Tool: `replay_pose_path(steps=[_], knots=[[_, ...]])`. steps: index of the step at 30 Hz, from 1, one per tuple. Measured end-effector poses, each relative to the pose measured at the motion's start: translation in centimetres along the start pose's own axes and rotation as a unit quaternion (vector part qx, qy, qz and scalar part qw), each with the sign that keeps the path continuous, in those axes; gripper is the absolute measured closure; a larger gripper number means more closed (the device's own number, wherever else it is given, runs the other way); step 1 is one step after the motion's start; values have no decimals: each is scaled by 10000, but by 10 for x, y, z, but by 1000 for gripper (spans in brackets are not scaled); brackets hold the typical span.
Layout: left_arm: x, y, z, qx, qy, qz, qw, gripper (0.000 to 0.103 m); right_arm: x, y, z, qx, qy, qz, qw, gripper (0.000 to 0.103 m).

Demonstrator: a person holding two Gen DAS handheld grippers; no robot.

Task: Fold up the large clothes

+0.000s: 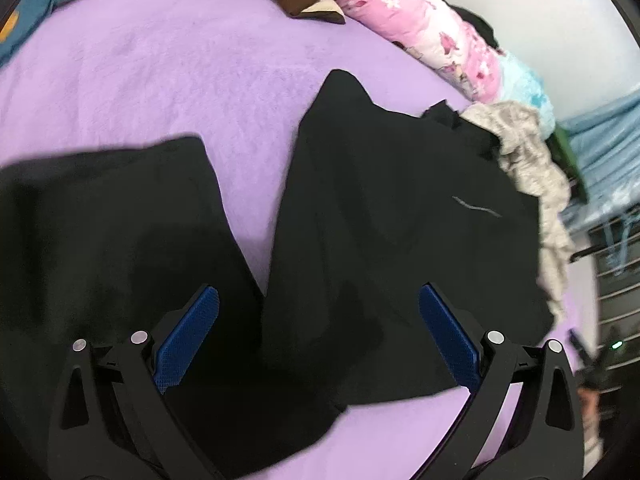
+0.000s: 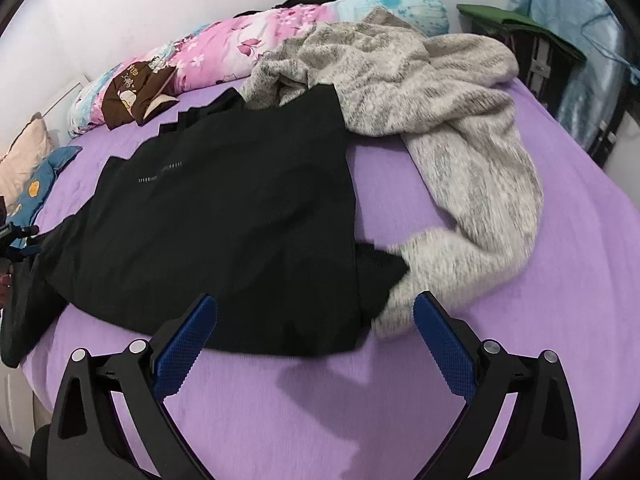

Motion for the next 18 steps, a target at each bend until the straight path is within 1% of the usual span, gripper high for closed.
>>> replay_pose_path(steps=[2,5,8,11,14,18], knots=[[-9,-10,3,-69,24,-67,10000,7,-7,-11,2,-15,-66,1,10000,6],[-22,-24,2,80,154,-158,9997,7,-21,-27,7,-145,-152,-54,9998,7],[-37,-37,-3,309,368,-314,9984,7,-40,-40,15,-386,-408,-287,9980,7],[-48,-48,-8,421,512,-507,9965,7,-58,-50,22,-630,-649,-555,9944,7],[-62,-57,-15,688,870,-762,9909,7,-78,-58,30,-852,-826,-883,9890,6],[-75,-64,-27,1012,1153,-964,9834,7,-95,-64,37,-895,-900,-1067,9862,7]])
Point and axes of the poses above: each gripper's, at about its wrist camera, not at the fingertips, and x roughly against the way its jaws point, z to its right, y to its underside, the point moved 4 cm from there along -x, roughly the way its jaws point, and after that the axes turned 1 degree about -x, right-handed, at the moved point
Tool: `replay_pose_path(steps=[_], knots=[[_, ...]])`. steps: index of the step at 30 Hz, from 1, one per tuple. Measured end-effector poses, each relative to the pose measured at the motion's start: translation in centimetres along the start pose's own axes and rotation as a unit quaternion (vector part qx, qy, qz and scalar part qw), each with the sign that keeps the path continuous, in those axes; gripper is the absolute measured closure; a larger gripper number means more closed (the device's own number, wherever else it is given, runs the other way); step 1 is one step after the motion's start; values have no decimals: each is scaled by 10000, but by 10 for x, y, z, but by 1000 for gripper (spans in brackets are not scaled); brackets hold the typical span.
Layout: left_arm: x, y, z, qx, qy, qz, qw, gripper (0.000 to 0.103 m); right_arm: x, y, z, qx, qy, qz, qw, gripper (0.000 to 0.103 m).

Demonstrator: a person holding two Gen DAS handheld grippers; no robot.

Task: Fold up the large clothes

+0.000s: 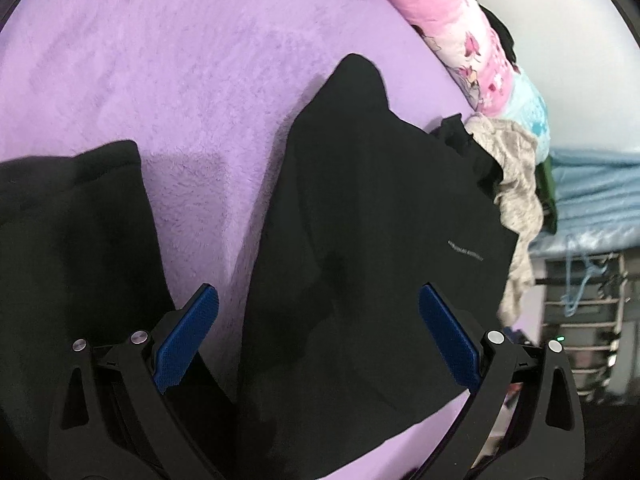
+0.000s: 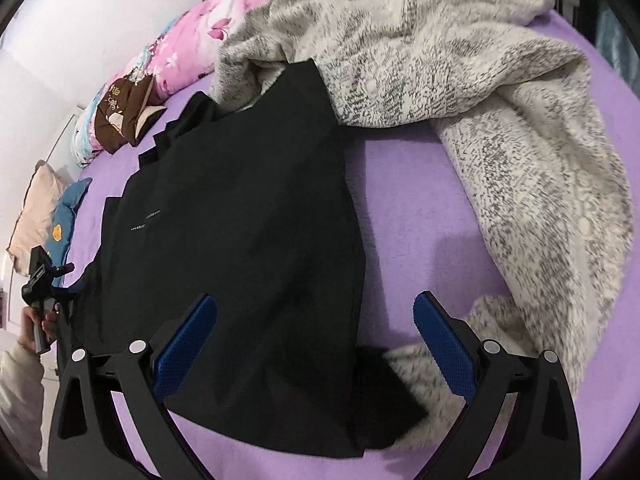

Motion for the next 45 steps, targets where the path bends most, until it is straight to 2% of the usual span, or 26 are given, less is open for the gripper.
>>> replay_pose_path(steps=[4,10,16,18,20,27,29,33,35,36,37,41,43,45], knots=[[-4,-7,-9,140,120,-38,9998,7,-12,-6,6,-56,-93,-147,9998,7],[-18,-9,-5,-236,-57,-243,9994,7,-30,-14,13,-102,-160,-404,9990,7],[-40,-16,-9,-27,299,-488,9984,7,-58,-16,13,-215,-381,-770,9961,7],[-46,-16,-8,-61,423,-587,9974,7,-69,-12,11,-169,-466,-994,9938,7],[-50,-15,-6,-127,516,-720,9960,7,-74,-10,11,-144,-493,-1034,9933,6],[-65,-15,1,8,982,-1004,9901,7,-85,-13,11,-296,-926,-1129,9888,5],[-74,-12,7,12,1158,-1137,9867,7,-84,-15,8,-342,-1182,-1114,9861,5],[-89,-6,19,-196,1065,-1257,9861,7,-85,-13,-8,-224,-1705,-1191,9779,6],[-91,-4,22,-225,1085,-1283,9855,7,-90,-9,-20,-38,-1839,-1315,9741,11],[-92,-4,23,-240,1047,-1285,9859,7,-94,-7,-27,-18,-1934,-1392,9712,18],[-93,-4,23,-237,1012,-1299,9861,7,-98,-6,-33,-4,-1941,-1420,9706,21],[-93,-6,21,-143,996,-1341,9859,12,-104,-7,-41,30,-1943,-1401,9709,25],[-93,-7,19,-123,991,-1370,9855,15,-104,-7,-39,2,-1909,-1420,9713,38],[-92,-8,17,-84,1029,-1393,9849,17,-103,-7,-35,-55,-1940,-1441,9703,45]])
Point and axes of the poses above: each gripper's, at about its wrist camera, not at the fingertips, and x roughly against the way its jaws point, z to its right, y to its underside, the point moved 4 cm from there along -x, roughly the way its jaws point, and after that the axes turned 1 degree about -x, right-handed, at the moved point
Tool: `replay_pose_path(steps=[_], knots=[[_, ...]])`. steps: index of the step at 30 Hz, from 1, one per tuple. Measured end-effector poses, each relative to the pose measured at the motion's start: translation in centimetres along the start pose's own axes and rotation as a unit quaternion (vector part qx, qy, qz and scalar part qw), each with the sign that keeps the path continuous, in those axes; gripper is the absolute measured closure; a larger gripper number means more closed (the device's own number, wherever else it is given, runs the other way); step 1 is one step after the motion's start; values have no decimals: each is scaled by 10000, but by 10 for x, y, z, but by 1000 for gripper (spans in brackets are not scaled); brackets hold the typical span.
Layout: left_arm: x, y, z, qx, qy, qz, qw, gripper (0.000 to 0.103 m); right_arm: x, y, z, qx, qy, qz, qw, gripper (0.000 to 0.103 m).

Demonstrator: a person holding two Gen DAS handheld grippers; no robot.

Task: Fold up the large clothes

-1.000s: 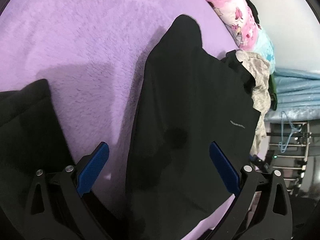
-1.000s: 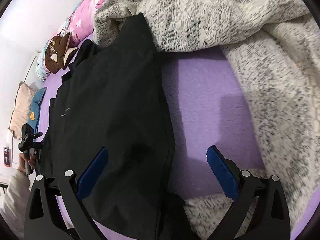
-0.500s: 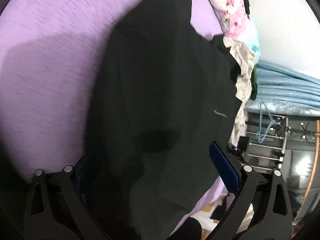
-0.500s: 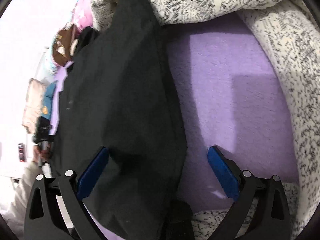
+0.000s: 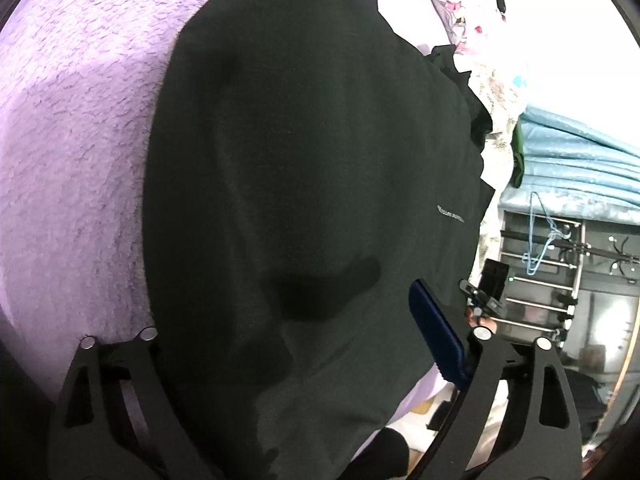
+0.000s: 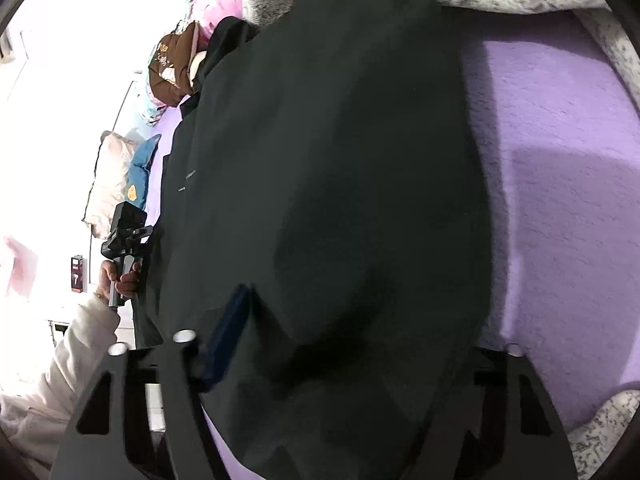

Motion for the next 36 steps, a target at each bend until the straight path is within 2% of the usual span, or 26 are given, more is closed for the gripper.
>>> replay_pose_path(steps=[1,6,8,10,13,16,22,28,31,34,36], knots=[[1,0,-1,0,12,-14,10000,19,2,1,2,-3,-5,-1,10000,49],[1,0,-3,-71,-72,-109,9999,24,2,1,4,57,46,-33,10000,52],[0,0,-3,-92,-87,-120,9998,32,3,2,4,94,79,-27,9999,53],[-1,0,-3,-134,-142,-138,9997,40,3,3,2,215,230,-13,9995,60],[1,0,-4,-175,-242,-119,9995,47,5,3,2,203,363,-52,9991,66],[1,2,4,-323,-382,-105,9987,48,8,3,-4,288,452,-104,9985,70],[-10,4,15,-417,-399,-307,9979,50,6,5,-2,227,288,-87,9993,75],[-11,4,12,-286,-348,-308,9985,62,6,4,-8,295,269,-62,9992,85],[-10,5,16,-286,-365,-324,9984,73,12,5,-16,333,200,1,9992,90],[-7,9,29,-361,-404,-362,9979,82,17,5,-25,386,117,60,9992,93],[-4,13,39,-302,-291,-327,9986,85,24,7,-32,364,-10,164,9992,94]])
Point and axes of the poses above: each gripper's, at about its wrist camera, not at the fingertips, and x roughly against the way its jaws point, z to its right, y to its underside, the point moved 4 cm from there along -x, roughly the way its jaws point, and after that the axes turned 1 degree about -x, right-handed, at the moved point
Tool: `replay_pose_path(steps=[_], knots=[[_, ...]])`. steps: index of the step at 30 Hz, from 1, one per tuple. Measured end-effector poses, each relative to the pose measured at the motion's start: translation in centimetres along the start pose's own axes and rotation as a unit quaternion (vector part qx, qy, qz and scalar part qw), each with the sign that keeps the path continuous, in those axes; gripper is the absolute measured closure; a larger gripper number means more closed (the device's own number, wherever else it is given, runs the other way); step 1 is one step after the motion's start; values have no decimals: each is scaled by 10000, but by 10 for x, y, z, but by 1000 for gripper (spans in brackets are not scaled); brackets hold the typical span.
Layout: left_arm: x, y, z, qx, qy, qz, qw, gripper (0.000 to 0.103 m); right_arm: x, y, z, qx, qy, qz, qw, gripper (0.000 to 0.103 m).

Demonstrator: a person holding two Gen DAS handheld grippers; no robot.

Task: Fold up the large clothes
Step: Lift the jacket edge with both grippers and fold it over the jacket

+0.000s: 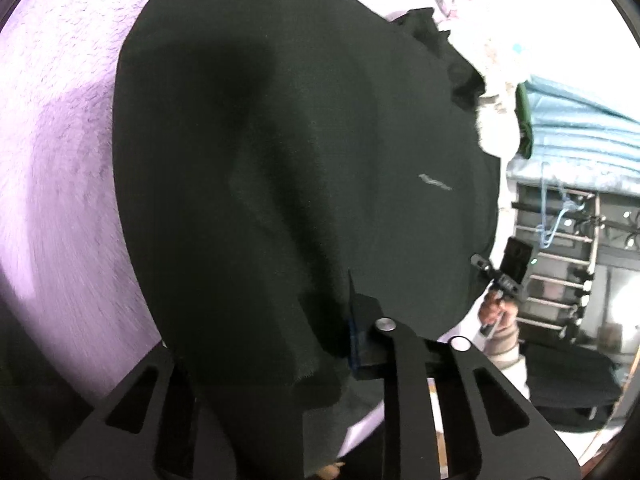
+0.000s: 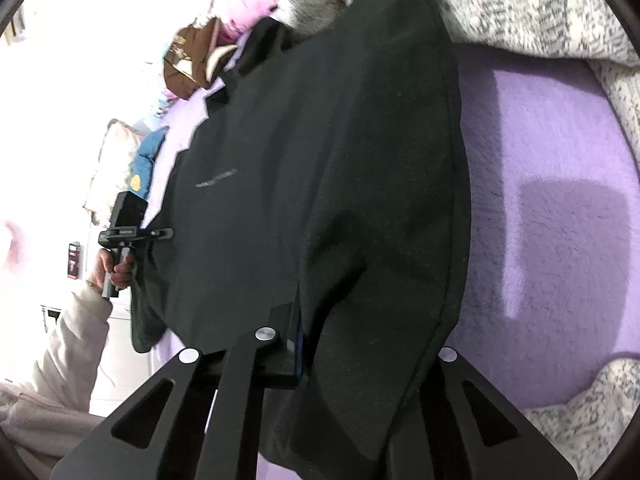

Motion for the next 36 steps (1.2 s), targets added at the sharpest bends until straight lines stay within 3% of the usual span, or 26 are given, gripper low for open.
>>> replay_pose_path(steps=[12,19,21,24,30,36], knots=[[30,43,71,-347,276,123,9989,90,44,33,-66,344,-502,304,9977,96],[38,107,84,-309,434,61,9986,92,79,94,-91,455,-561,319,9969,96],[42,132,86,-286,673,84,9973,97,91,116,-96,470,-575,349,9966,96],[44,164,90,-344,752,79,9965,97,103,151,-101,464,-564,353,9967,96],[14,216,74,-209,535,-237,9981,98,101,202,-102,314,-568,307,9974,96],[16,214,56,-193,29,-19,9998,93,96,206,-75,-150,-582,480,9970,96]])
Point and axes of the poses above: each gripper's, at about its wrist camera, not at the fingertips, and x roughly against the way its jaws point, z to its right, y to its underside, the point moved 4 cm from there along -x, roughly the way its jaws point, and after that the axes turned 1 degree about -x, right-handed, at the moved point
